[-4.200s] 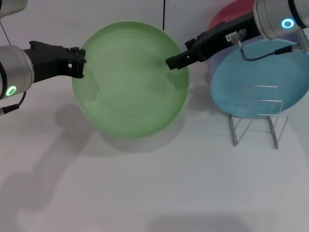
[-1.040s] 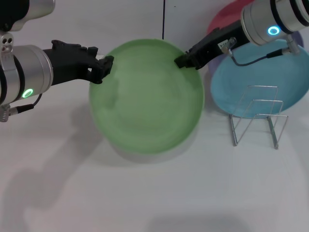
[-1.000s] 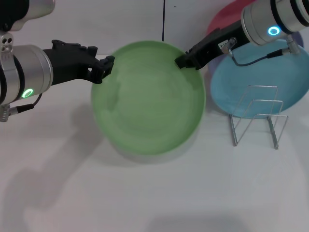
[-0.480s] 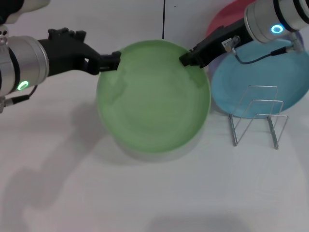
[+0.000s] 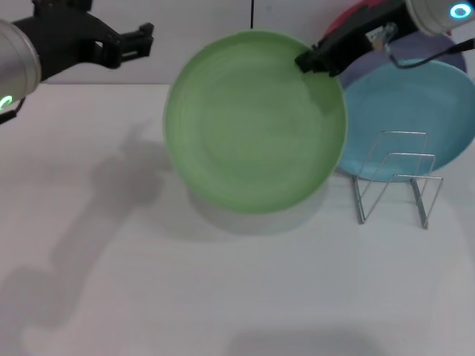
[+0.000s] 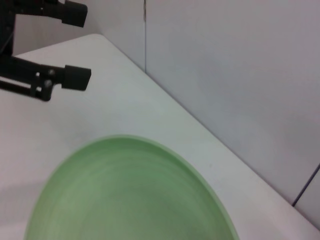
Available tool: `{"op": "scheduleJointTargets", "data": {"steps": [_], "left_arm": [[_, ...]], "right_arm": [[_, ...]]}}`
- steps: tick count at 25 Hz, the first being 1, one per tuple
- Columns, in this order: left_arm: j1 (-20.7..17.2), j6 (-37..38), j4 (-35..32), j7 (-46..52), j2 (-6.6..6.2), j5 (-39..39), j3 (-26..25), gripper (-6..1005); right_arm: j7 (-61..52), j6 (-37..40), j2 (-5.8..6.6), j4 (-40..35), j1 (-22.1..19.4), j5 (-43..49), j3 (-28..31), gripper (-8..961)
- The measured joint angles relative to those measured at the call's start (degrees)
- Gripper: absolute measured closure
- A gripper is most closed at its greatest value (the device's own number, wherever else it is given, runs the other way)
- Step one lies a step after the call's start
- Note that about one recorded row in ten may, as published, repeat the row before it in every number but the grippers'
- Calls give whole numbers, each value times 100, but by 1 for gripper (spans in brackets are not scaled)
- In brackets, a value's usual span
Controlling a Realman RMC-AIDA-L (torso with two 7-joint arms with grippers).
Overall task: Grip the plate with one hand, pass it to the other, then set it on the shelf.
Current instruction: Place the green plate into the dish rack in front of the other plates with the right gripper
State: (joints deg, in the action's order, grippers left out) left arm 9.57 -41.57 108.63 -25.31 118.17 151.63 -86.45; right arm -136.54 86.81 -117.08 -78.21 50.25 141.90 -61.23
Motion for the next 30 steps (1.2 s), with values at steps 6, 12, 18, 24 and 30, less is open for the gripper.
{"op": "scheduleJointTargets", "data": {"steps": [6, 12, 18, 24, 30], "left_arm": [[-369, 1287, -258, -194, 1, -2, 246, 128], [-441, 1901, -629, -228, 13, -22, 281, 129], [-468, 2327, -905, -208, 13, -37, 334, 128], [-519, 2677, -994, -193, 13, -43, 447, 128], [-540, 3001, -1190, -184, 16, -46, 576, 130]], "right_arm": [[-85, 461, 10, -935, -110, 171, 100, 910], [-112, 910, 10, -1620, -153, 386, 230, 909], [-140, 1162, 0, -2023, -180, 616, 234, 909], [-142, 1354, -10, -2268, -176, 760, 201, 908], [-46, 1630, 8, -2682, -181, 966, 184, 908]]}}
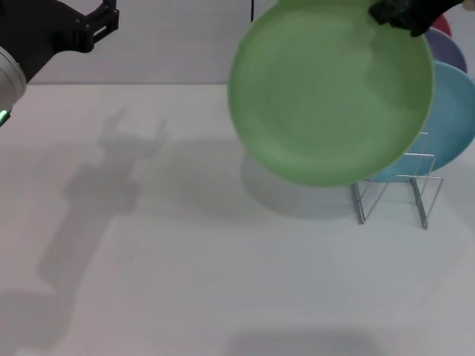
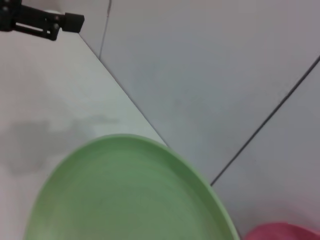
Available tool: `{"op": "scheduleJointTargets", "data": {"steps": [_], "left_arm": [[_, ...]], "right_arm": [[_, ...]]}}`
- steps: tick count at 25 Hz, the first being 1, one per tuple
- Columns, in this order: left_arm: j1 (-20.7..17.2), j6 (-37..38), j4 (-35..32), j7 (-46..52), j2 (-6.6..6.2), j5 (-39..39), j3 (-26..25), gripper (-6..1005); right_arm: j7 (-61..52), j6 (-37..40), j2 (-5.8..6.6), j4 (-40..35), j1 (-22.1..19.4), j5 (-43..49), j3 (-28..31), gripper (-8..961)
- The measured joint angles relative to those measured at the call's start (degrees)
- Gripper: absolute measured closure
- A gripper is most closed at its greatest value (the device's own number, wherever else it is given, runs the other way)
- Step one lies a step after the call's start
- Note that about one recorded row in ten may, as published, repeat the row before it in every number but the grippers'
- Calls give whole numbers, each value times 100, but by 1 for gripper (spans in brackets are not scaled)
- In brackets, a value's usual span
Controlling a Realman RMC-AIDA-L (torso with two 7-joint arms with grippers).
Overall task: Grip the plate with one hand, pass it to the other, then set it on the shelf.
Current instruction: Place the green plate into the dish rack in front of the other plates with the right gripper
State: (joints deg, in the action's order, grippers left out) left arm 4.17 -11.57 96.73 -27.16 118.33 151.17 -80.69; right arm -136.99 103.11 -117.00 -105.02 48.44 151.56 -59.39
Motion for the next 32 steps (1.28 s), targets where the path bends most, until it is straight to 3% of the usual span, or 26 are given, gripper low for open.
{"op": "scheduleJointTargets", "data": {"steps": [8, 32], "left_arm": [[44, 321, -267, 20, 6, -6, 100, 132], [125, 850, -680, 27, 13, -299, 453, 135]], "right_arm": [[487, 223, -31, -414, -118, 554, -227, 908], [1802, 87, -45, -403, -16, 1375, -508, 909]]}}
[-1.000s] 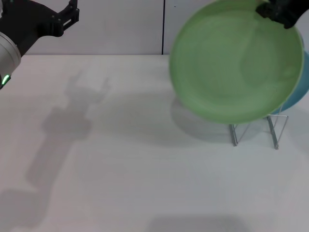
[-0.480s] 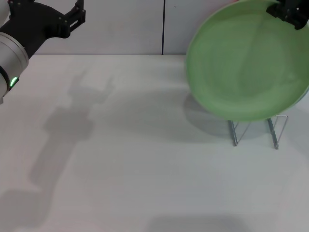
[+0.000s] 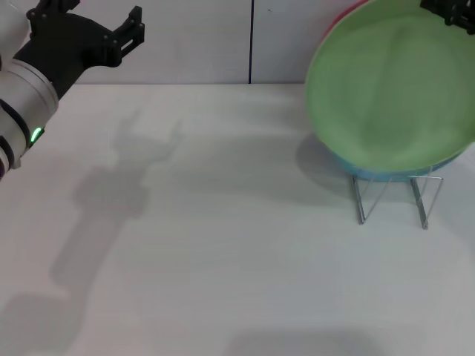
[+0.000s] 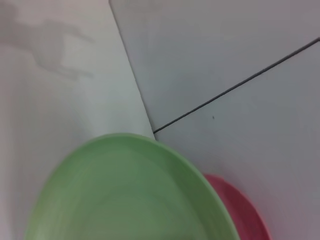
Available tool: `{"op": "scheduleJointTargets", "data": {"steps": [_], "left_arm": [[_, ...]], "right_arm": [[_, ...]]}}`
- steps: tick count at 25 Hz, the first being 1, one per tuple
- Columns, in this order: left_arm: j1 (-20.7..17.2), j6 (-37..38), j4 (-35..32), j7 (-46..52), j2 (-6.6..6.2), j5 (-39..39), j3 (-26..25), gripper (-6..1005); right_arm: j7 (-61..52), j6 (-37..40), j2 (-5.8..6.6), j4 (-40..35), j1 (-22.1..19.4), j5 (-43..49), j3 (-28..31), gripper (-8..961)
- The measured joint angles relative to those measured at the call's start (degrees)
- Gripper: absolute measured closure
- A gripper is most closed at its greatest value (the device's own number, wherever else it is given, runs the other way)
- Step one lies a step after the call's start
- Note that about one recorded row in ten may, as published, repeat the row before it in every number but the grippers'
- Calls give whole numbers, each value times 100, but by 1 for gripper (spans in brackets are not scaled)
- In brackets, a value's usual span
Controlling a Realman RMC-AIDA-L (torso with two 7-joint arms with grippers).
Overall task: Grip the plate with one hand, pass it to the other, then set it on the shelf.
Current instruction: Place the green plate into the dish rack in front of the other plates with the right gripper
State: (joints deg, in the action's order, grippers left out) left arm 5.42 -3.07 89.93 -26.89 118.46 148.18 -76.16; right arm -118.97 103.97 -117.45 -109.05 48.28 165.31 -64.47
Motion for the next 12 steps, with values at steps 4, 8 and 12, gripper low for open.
{"op": "scheduleJointTargets", "data": {"steps": [4, 8, 12], "left_arm": [[-39, 99, -26, 0, 1, -26, 69, 135], [-50, 116, -37, 0, -3, -78, 99, 135], [-58, 123, -39, 0, -11, -79, 140, 135]], "right_arm": [[190, -108, -22, -84, -79, 135, -219, 908], [305, -150, -35, -149, -126, 194, -398, 908], [360, -151, -40, -168, -176, 195, -551, 909]]}}
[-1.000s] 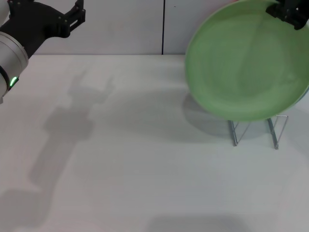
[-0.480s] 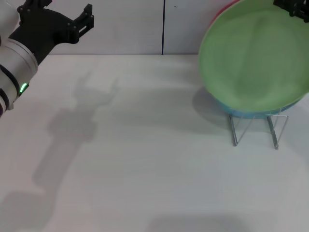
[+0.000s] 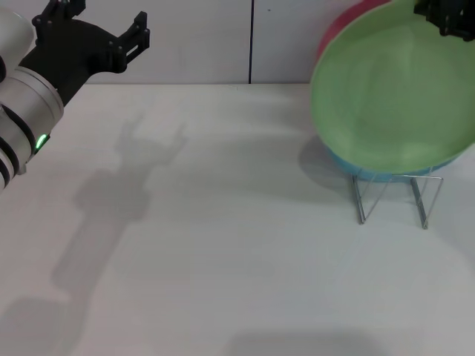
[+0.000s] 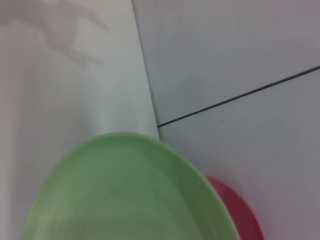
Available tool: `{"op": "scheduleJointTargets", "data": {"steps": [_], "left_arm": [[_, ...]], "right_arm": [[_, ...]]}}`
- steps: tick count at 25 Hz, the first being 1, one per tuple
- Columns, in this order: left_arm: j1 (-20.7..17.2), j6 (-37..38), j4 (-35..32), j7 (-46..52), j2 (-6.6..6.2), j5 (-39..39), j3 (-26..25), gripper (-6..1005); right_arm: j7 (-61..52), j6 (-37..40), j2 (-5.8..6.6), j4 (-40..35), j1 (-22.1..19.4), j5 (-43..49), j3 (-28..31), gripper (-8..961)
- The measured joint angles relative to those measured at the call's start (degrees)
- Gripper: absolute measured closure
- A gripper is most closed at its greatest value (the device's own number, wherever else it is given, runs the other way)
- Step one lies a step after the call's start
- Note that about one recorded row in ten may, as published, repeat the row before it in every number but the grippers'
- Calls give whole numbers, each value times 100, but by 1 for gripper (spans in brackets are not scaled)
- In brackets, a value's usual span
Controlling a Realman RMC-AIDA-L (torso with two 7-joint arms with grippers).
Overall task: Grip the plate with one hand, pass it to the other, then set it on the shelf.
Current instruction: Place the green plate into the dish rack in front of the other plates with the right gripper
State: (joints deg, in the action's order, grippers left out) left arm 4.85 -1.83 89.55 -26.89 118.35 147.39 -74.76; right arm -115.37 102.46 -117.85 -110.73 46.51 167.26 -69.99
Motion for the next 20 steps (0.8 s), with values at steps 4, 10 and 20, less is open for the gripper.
{"op": "scheduleJointTargets", "data": {"steps": [4, 10, 20], "left_arm": [[-2, 0, -6, 0, -4, 0, 18, 135], [23, 0, -13, -4, -5, 0, 35, 135], [102, -1, -109, -10, -4, 0, 82, 135]], "right_arm": [[37, -34, 1, -1, -50, 0, -60, 909], [48, -42, 70, -1, -60, 0, -64, 910], [195, -44, 82, -1, -173, 2, -101, 909]]}}
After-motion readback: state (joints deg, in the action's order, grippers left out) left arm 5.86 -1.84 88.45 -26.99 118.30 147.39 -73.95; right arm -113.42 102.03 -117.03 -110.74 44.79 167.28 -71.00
